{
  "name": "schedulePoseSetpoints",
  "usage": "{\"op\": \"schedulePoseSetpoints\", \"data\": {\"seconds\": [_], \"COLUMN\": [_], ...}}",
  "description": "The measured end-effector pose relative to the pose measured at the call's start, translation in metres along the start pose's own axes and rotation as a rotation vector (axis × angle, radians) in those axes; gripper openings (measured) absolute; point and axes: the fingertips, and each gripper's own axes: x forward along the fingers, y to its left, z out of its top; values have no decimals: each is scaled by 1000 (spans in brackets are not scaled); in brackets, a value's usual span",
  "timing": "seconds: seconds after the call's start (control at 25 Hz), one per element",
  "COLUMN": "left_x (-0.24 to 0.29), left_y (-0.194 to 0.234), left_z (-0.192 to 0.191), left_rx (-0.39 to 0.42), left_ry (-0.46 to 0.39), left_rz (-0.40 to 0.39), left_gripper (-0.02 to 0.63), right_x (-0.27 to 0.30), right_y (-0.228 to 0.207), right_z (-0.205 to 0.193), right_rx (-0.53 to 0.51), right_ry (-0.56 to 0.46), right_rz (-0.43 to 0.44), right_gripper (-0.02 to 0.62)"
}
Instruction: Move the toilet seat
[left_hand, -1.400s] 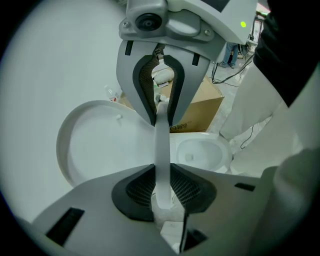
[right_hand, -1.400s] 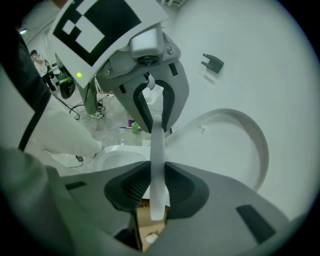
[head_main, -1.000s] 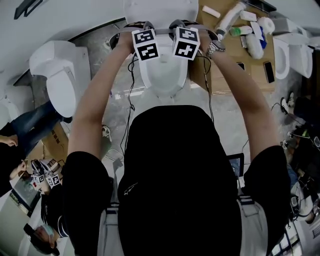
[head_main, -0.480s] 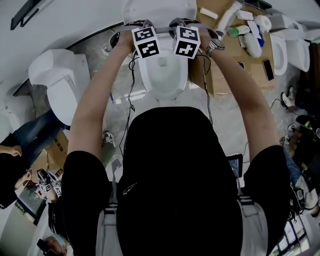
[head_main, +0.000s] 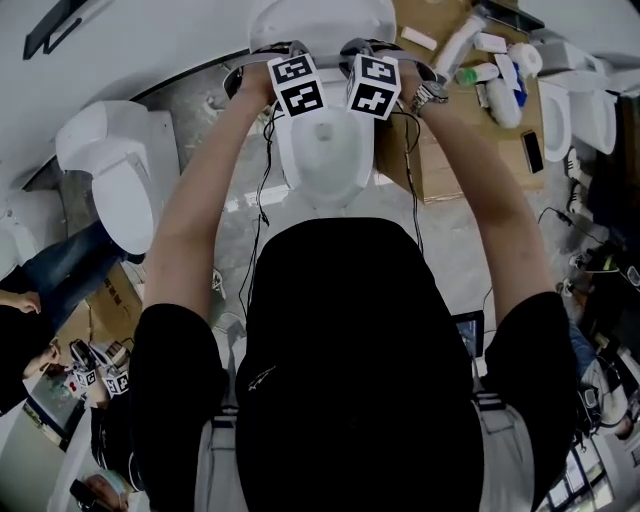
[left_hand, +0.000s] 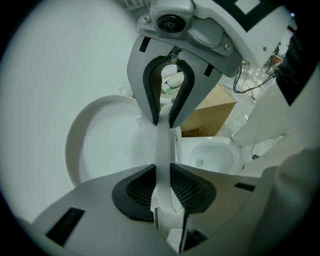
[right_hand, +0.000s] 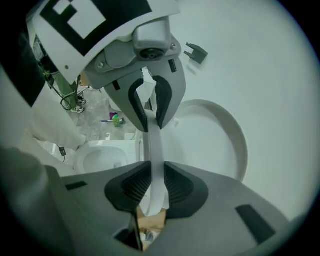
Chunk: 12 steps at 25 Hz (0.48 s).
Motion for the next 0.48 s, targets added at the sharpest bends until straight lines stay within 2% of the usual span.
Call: {"op": "schedulePoseSetpoints", "data": {"seconds": [0.48], "left_x": [5], "left_y": [25], "left_z": [-5], "left_rx": [-31], "left_ry": [3], "left_rz": [18], "left_gripper": [92], "right_x": [10], "right_y": [-26], "right_z": [3], "right_rx": [28], "right_ry": [-1], "right_rz": [-43], "right_gripper": [87]}}
